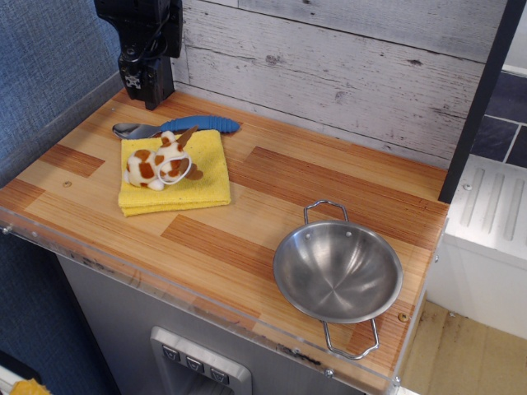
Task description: Move the colander to the right of and behind the yellow towel
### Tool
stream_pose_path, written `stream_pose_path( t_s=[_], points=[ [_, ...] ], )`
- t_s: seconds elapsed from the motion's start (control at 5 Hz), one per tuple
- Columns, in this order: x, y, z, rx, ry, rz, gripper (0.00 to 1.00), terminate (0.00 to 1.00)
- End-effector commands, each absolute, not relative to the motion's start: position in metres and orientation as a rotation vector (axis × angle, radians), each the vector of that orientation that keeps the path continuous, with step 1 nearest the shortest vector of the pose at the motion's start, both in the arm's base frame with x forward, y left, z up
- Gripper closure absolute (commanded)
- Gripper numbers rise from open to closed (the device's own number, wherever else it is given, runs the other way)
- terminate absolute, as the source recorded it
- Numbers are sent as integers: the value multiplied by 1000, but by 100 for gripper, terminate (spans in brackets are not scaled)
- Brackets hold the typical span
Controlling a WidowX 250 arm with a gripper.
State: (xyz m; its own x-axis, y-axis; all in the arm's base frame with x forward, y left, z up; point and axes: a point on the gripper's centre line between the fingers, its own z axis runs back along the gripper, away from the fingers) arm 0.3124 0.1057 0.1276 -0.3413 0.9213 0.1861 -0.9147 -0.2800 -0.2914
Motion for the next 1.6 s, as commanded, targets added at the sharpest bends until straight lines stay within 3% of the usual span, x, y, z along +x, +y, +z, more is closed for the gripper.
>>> stream_pose_path(
  t_s=[0.0, 0.6, 0.8, 1.2, 1.4],
  points=[
    [312, 106, 128, -22, -411, 1875, 0, 0],
    [283, 83, 107, -76, -183, 2358, 0, 0],
    [273, 54, 93, -118, 18, 2499, 0, 0],
    [257, 4, 80, -265, 321, 2614, 0, 0],
    [253, -21, 68, -356, 400, 2611, 0, 0]
  ],
)
